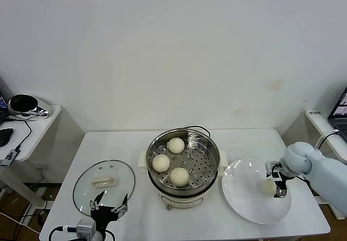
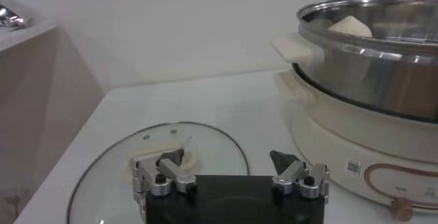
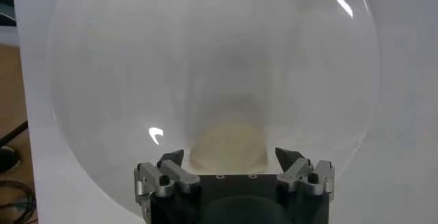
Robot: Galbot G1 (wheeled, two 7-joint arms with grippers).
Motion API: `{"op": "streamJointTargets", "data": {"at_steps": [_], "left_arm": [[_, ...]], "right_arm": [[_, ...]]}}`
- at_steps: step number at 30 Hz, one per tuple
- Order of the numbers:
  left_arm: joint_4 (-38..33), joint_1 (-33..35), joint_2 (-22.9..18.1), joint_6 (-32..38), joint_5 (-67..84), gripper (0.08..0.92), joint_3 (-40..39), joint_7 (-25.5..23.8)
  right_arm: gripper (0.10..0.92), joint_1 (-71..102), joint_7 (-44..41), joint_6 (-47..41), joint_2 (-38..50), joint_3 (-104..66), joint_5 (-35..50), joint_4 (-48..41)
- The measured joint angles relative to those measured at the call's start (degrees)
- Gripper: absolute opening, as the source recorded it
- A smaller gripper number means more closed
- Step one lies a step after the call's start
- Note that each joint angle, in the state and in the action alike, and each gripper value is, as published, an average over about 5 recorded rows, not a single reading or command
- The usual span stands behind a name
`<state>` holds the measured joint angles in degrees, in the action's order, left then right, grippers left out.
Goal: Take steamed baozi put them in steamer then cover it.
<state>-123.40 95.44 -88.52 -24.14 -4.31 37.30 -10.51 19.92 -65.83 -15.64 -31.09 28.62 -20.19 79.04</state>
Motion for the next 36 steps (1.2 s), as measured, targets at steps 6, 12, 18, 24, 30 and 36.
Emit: {"op": "streamJointTargets", "data": {"at_steps": [6, 12, 18, 24, 30, 36], "left_arm": [[0.08, -0.05, -0.11, 0.00, -0.13, 0.823, -0.15, 0.00], [0.08, -0.08, -0.08, 0.00, -0.14, 0.823, -0.13, 0.00], [0.08, -0.08, -0.14, 0.00, -0.14, 0.823, -0.26, 0.00], [0.08, -0.13, -0.09, 0.04, -0.09, 0.823, -0.32, 0.00], [0.16, -0.53, -0.03, 0.09, 0.04, 0.823, -0.52, -0.05], [0.07, -1.18, -0.14, 0.11, -0.01, 0.823, -0.38, -0.03]], "right_arm": [[0.778, 0.41, 0.37, -0.13, -0.08, -0.24, 0.09, -0.31], [0.641, 0.51, 0.58, -0.42, 0.16, -0.48, 0.54, -0.17], [0.600, 0.10, 0.65, -0.70, 0.69, -0.60, 1.13, 0.18], [0.594, -1.11, 0.41, -1.30, 1.64, -0.11, 2.25, 1.19], [0.594, -4.63, -0.52, -2.27, 3.23, 1.90, 4.80, 2.93], [0.594, -13.86, -2.57, -4.18, 4.08, 8.10, 10.51, 5.91]]}}
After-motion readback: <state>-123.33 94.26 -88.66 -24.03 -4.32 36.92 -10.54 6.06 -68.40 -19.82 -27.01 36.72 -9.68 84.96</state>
